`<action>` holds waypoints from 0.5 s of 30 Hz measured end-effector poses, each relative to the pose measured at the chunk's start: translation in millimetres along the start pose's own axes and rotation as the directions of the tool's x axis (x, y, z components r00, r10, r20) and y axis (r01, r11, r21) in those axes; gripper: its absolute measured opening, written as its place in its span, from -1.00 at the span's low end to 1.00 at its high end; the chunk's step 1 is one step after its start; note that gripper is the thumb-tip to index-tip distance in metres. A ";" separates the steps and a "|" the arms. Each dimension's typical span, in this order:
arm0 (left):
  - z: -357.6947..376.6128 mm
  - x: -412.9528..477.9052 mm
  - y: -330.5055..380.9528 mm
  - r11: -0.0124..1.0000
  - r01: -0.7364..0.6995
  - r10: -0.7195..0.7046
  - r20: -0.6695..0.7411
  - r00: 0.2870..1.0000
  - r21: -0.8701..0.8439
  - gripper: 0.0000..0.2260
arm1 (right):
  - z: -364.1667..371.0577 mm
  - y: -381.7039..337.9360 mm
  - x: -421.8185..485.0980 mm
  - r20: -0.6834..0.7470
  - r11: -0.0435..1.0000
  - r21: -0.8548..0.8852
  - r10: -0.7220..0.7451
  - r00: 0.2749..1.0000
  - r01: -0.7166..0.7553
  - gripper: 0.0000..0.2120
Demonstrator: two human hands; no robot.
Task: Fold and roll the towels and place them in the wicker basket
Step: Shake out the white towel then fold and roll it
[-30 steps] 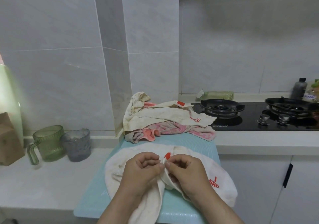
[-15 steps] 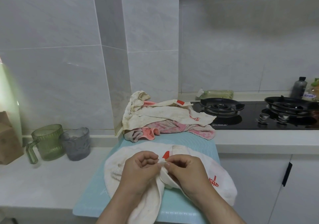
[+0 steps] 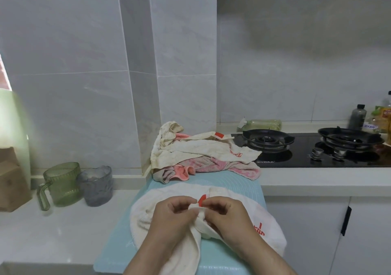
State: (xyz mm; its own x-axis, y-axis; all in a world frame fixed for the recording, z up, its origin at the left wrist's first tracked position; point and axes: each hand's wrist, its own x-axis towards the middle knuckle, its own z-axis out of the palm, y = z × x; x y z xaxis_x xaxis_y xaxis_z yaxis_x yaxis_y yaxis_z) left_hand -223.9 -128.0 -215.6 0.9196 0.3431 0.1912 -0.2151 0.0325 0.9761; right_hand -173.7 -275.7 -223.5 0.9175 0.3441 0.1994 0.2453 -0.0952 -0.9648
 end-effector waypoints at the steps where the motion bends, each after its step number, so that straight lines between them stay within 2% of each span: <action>1: -3.7 -0.7 3.0 1.000 0.004 -0.004 0.003 1.000 -0.009 -0.81 | -3.9 -0.5 2.6 0.026 0.995 -0.103 -0.017 1.000 0.019 -0.68; 3: -12.8 -2.3 12.9 1.000 -0.024 0.024 0.045 0.999 -0.002 -0.79 | -10.9 -5.9 9.8 0.113 0.937 -0.333 -0.070 0.991 0.104 -0.61; 5: -22.0 -4.4 25.2 0.998 -0.060 0.060 0.101 0.993 -0.003 -0.74 | -16.9 -16.5 17.7 0.215 0.842 -0.508 -0.083 0.973 0.184 -0.66; 8: -38.9 -8.3 47.0 0.993 -0.105 0.112 0.150 0.982 -0.056 -0.63 | -22.6 -32.2 30.6 0.319 0.652 -0.705 -0.061 0.946 0.280 -0.74; 10: -51.9 -11.5 62.3 0.990 -0.112 0.127 0.183 0.975 -0.089 -0.52 | -27.5 -35.9 38.0 0.326 0.540 -0.791 -0.027 0.945 0.289 -0.77; 13: -69.2 -17.9 86.3 0.979 -0.130 0.164 0.223 0.961 -0.159 -0.50 | -35.7 -37.9 42.4 0.313 0.506 -0.830 0.072 0.947 0.236 -0.89; 15: -77.9 -21.7 102.1 0.963 -0.136 0.195 0.256 0.947 -0.233 -0.73 | -38.4 -42.8 39.0 0.329 0.516 -0.832 0.160 0.931 0.205 -0.85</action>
State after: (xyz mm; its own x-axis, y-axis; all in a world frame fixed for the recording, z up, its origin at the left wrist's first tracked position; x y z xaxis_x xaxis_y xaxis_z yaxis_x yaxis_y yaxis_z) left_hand -291.4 -59.0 -128.2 0.9128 0.0903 0.3983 -0.4084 0.2031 0.8899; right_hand -136.4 -294.1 -167.9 0.7903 0.6122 -0.0254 0.5752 -0.7555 -0.3138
